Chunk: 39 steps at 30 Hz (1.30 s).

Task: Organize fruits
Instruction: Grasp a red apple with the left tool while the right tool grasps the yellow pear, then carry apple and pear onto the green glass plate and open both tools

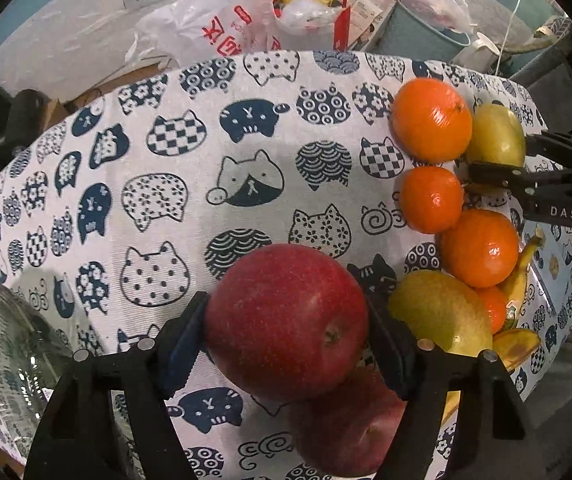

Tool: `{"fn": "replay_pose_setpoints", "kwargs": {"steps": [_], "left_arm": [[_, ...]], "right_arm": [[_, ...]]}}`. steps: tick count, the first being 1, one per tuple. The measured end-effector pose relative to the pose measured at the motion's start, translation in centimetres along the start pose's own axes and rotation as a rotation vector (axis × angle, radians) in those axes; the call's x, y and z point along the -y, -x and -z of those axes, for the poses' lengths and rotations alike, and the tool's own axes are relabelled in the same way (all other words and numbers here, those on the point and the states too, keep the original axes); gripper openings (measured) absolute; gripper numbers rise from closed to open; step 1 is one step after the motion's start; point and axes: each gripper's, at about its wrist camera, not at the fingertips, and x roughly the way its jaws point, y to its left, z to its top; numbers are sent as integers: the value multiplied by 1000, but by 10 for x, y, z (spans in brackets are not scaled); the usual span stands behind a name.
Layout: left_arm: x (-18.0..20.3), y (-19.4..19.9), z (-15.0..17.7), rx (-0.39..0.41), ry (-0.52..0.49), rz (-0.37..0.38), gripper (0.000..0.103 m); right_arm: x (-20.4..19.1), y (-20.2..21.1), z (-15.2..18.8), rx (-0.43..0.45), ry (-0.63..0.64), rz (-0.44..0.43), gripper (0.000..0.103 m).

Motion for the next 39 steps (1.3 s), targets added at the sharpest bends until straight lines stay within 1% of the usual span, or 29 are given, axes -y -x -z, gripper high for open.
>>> {"fn": "replay_pose_setpoints", "kwargs": {"steps": [9, 11, 13, 17, 21, 27, 31, 39], "left_arm": [[9, 38, 7, 89, -22, -27, 77], [-1, 46, 11, 104, -17, -25, 77], [-1, 56, 17, 120, -12, -21, 77], [-5, 64, 13, 144, -14, -26, 77], [-9, 81, 23, 178, -11, -40, 77], [-25, 101, 41, 215, -5, -73, 77], [-44, 113, 55, 225, 37, -67, 77], [-78, 134, 84, 253, 98, -88, 77]], "right_arm": [[-11, 29, 9, 64, 23, 17, 68], [-15, 37, 10, 77, 28, 10, 68], [-22, 46, 10, 94, 41, 13, 68], [-36, 65, 9, 132, 64, 0, 68], [-54, 84, 7, 169, 85, -16, 68], [-83, 107, 4, 205, 122, -49, 68], [-104, 117, -1, 224, 148, -65, 68], [-151, 125, -12, 238, 217, -97, 68]]}}
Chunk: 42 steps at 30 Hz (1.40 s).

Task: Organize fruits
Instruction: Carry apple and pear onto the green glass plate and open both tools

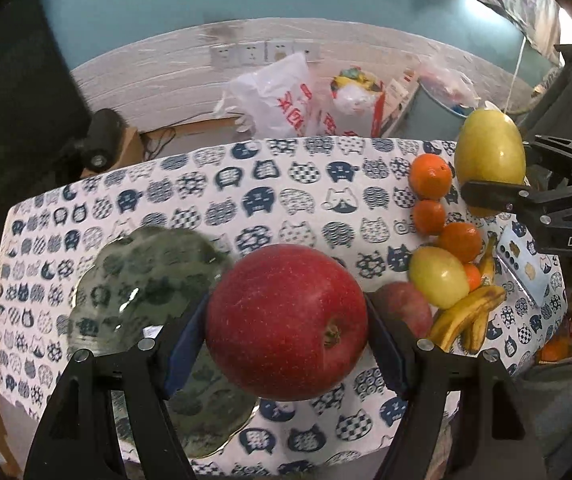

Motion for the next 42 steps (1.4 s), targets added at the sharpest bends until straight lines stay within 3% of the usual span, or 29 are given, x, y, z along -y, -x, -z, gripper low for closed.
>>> {"fn": "replay_pose_setpoints", "kwargs": {"steps": [11, 25, 37, 42], "left_arm": [[-64, 6, 31, -9, 110, -44, 77], [-133, -12, 77, -55, 211, -99, 77], [-154, -42, 100, -151, 269, -76, 77], [-149, -51, 105, -189, 275, -65, 77]], "right_arm": [[-74, -22, -28, -29, 102, -87, 68], [-175, -91, -44, -147, 238, -196, 68], [-206, -138, -25, -257, 305, -198, 68], [-209, -141, -22, -261, 320, -201, 68]]}}
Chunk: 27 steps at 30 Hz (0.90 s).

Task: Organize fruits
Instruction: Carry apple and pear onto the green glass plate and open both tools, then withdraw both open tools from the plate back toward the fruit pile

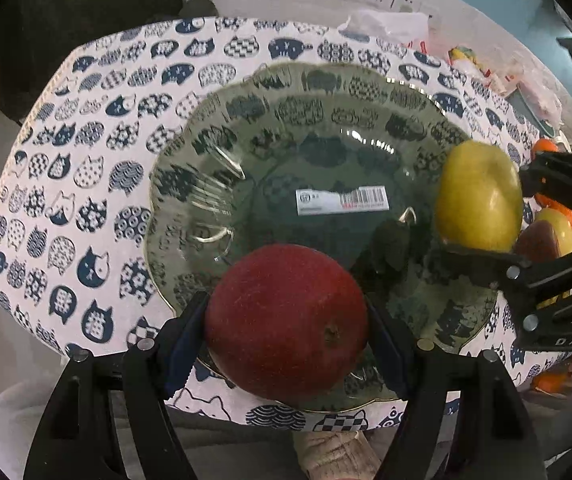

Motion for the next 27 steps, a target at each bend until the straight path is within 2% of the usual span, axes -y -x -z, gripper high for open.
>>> {"fn": "replay_pose_setpoints", "kwargs": {"steps": [9, 12, 14, 16, 27], "left_arm": [[2, -8, 1, -29, 2, -16, 77], [4, -1, -1, 7, -7, -41, 77], [3, 4, -3, 29, -9, -70, 83], [2, 9, -6, 50, -7, -48, 83], [4, 10, -3, 48, -28, -61, 83]], "right_arm": [[1, -7, 1, -19, -22, -26, 69], [0, 0, 0, 14, -9, -31, 72], [1, 1, 0, 19, -3, -27, 72], [0, 0, 1, 19, 7, -25, 71], [-3, -1, 0, 16, 19, -15, 70]]}}
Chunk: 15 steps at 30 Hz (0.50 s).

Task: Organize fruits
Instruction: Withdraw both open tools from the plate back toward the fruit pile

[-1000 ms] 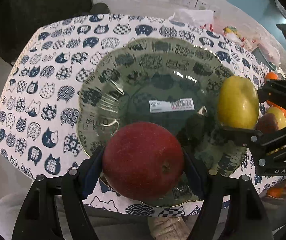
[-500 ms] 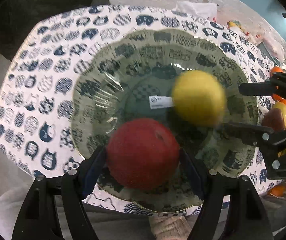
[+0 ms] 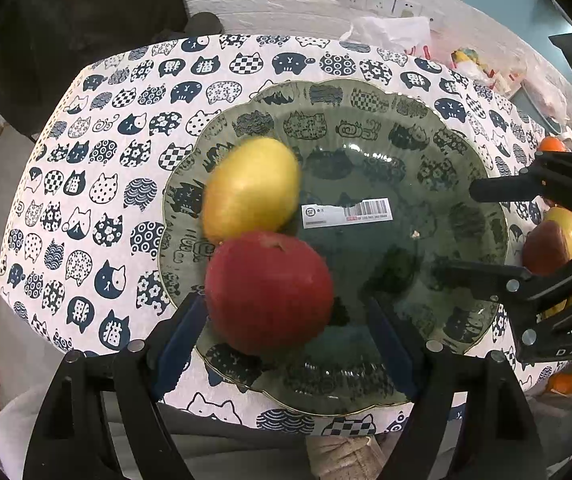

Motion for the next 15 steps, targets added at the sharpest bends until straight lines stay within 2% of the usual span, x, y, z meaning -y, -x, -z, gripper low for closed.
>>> {"fn": "replay_pose_setpoints", "kwargs": {"steps": [8, 15], "left_arm": [[4, 7, -6, 16, -9, -9, 83], [20, 18, -18, 49, -40, -14, 83]], "right_arm": [[7, 13, 1, 27, -37, -14, 72], [28, 43, 13, 58, -88, 52, 72]]}}
